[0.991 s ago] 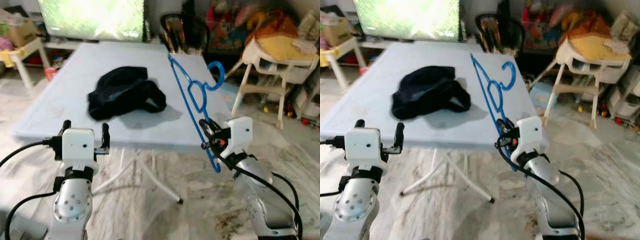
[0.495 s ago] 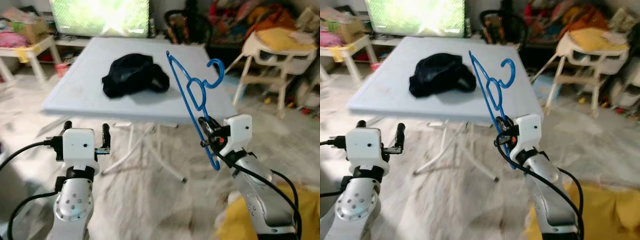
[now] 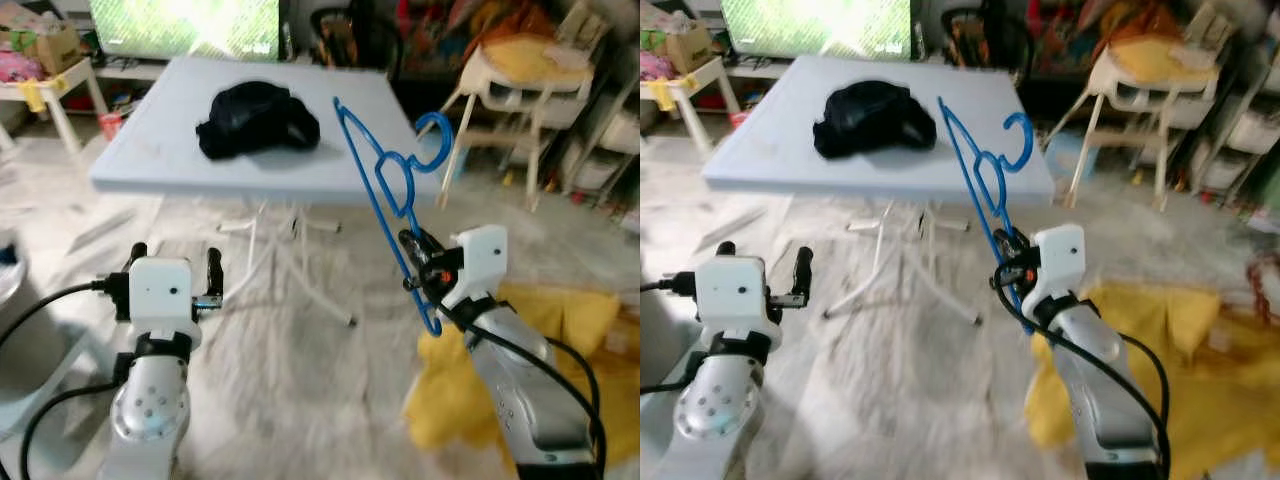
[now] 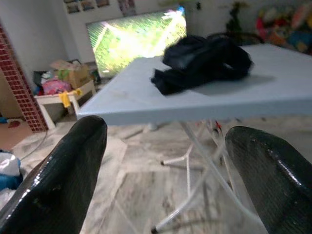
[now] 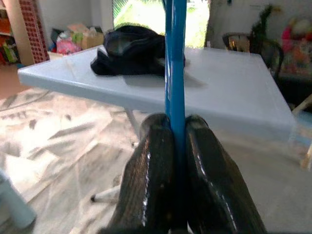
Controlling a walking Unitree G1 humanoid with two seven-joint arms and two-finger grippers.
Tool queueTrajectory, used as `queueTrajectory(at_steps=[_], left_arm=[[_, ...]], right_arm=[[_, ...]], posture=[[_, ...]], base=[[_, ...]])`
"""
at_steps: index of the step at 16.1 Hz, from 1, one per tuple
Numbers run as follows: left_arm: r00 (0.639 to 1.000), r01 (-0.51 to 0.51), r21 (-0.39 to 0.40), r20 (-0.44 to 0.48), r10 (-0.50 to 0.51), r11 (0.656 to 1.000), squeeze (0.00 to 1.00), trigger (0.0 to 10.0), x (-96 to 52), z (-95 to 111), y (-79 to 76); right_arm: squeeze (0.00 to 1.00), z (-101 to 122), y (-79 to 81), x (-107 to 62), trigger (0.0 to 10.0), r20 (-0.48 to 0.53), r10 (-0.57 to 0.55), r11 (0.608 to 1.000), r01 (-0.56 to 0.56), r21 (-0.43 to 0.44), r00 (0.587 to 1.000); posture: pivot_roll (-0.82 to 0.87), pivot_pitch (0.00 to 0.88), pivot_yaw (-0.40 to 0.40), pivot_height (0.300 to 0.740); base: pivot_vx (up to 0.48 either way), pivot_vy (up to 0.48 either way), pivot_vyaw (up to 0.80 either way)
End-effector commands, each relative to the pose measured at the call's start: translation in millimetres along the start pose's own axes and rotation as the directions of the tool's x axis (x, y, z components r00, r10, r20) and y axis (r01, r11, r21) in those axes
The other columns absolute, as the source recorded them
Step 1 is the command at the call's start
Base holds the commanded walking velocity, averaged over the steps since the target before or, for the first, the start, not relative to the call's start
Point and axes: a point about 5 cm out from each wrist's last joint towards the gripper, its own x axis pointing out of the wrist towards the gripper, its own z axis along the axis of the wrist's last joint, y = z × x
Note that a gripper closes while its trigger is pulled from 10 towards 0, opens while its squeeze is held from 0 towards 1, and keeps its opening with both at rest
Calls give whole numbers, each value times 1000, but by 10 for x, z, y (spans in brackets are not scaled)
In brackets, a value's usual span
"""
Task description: Hang hanger
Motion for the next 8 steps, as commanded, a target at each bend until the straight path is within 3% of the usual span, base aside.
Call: queueTrajectory(at_steps=[1, 4, 8], left_arm=[[1000, 18, -17, 14, -18, 1000, 0, 10000, 10, 27, -31], [1000, 16, -27, 4, -15, 1000, 0, 10000, 28, 24, -10], [1000, 15, -65, -10, -16, 998, 0, 10000, 42, 19, 4]], right_arm=[[0, 57, -36, -3, 10000, 15, -13, 1000, 13, -9, 1000], [0, 48, -27, -3, 10000, 6, -10, 1000, 10, -6, 1000], [0, 38, -14, -15, 10000, -3, -8, 1000, 8, 3, 1000]], posture=[[-11, 41, -60, 740], [-11, 50, -63, 740], [-14, 56, -62, 740]], base=[[0, 0, 0], [0, 0, 0], [0, 0, -800]])
